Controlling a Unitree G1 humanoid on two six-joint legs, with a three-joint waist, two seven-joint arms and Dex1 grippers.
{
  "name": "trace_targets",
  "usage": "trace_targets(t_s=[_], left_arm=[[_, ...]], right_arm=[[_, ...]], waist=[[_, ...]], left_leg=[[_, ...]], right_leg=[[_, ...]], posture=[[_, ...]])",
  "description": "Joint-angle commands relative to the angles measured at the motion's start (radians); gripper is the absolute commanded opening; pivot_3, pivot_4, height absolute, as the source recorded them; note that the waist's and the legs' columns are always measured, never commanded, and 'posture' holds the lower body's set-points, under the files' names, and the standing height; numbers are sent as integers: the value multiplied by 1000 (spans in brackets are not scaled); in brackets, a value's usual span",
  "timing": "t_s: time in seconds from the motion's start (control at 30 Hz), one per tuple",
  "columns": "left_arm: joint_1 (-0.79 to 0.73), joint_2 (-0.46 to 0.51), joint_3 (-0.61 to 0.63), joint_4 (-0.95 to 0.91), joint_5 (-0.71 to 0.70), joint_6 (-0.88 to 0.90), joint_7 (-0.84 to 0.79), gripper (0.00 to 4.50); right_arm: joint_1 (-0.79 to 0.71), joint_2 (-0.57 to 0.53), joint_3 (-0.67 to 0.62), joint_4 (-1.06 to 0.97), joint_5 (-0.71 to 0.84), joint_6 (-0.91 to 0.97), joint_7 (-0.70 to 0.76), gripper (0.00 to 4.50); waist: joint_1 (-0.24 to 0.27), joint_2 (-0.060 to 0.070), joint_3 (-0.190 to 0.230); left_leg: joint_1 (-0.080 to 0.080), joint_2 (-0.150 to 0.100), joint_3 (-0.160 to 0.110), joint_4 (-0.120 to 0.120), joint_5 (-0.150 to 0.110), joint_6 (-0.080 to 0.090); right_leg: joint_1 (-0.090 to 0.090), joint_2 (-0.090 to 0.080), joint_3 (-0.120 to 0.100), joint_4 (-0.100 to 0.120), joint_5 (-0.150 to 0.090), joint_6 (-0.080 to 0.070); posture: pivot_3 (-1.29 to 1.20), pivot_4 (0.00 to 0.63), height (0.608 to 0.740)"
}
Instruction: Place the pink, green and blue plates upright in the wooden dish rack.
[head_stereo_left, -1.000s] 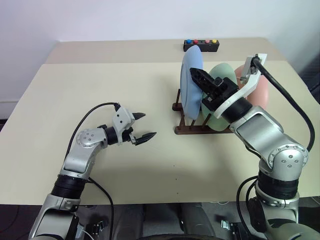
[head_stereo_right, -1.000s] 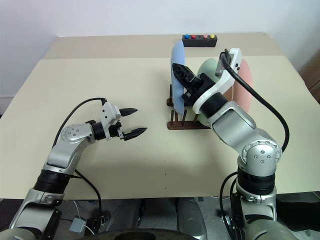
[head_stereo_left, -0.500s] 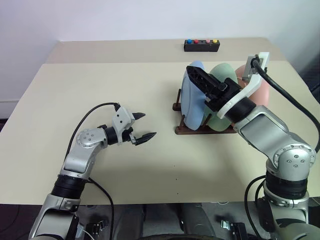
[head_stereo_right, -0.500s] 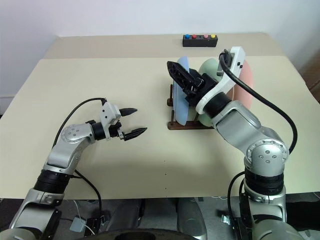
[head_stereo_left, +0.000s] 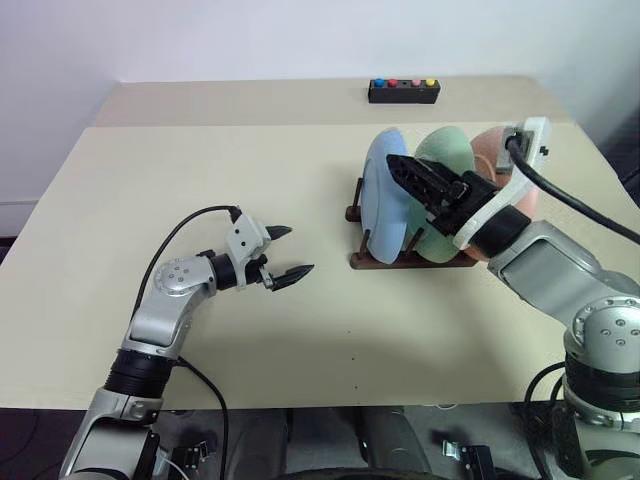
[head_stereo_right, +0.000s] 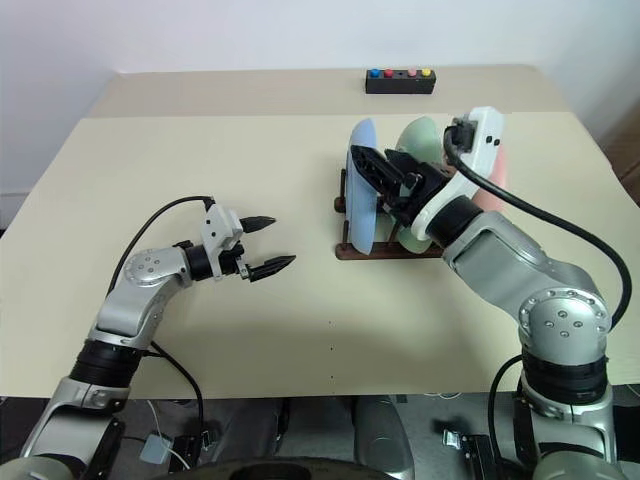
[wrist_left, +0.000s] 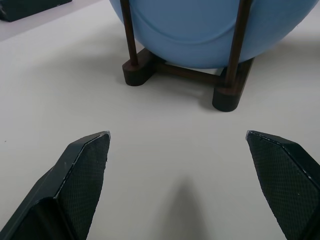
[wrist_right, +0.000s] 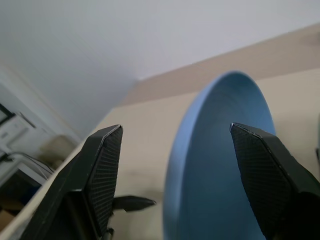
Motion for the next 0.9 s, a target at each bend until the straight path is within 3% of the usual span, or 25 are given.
trace_targets(t_s=[0.03, 0.37, 0.5, 0.67, 0.9], left_arm=[[-9, -2, 5, -13, -4, -6, 0, 4500], [-11, 5, 16, -17, -4, -14, -1, 4500], [-27, 13, 43, -4, -4, -26, 16, 4500], [-54, 30, 94, 30, -5, -36, 50, 4500], [-46, 70, 141, 66, -3, -53, 62, 4500]], right_arm=[[-8, -29, -29, -52, -12, -3, 29, 3474], [-29, -194, -101, -94, -39, 20, 162, 3474], [-7, -293, -185, -110, -141, -2, 321, 3474], [132, -329, -371, -36, -292, -59, 532, 3474], [455, -271, -691, 109, -435, -133, 874, 3474]], waist=[[0, 0, 0], [3, 0, 0], [5, 0, 0], [9, 0, 0], [9, 0, 0]], left_leg=[[0, 0, 0, 0, 0, 0], [0, 0, 0, 0, 0, 0], [0, 0, 0, 0, 0, 0], [0, 0, 0, 0, 0, 1], [0, 0, 1, 0, -1, 2]], right_leg=[[0, 0, 0, 0, 0, 0], [0, 0, 0, -2, 0, 0], [1, 0, 0, -3, 0, 0], [2, 0, -1, -4, 0, 0], [3, 0, -1, -6, 0, 1]], posture=[[0, 150, 740], [0, 150, 740], [0, 150, 740], [0, 150, 740], [0, 150, 740]])
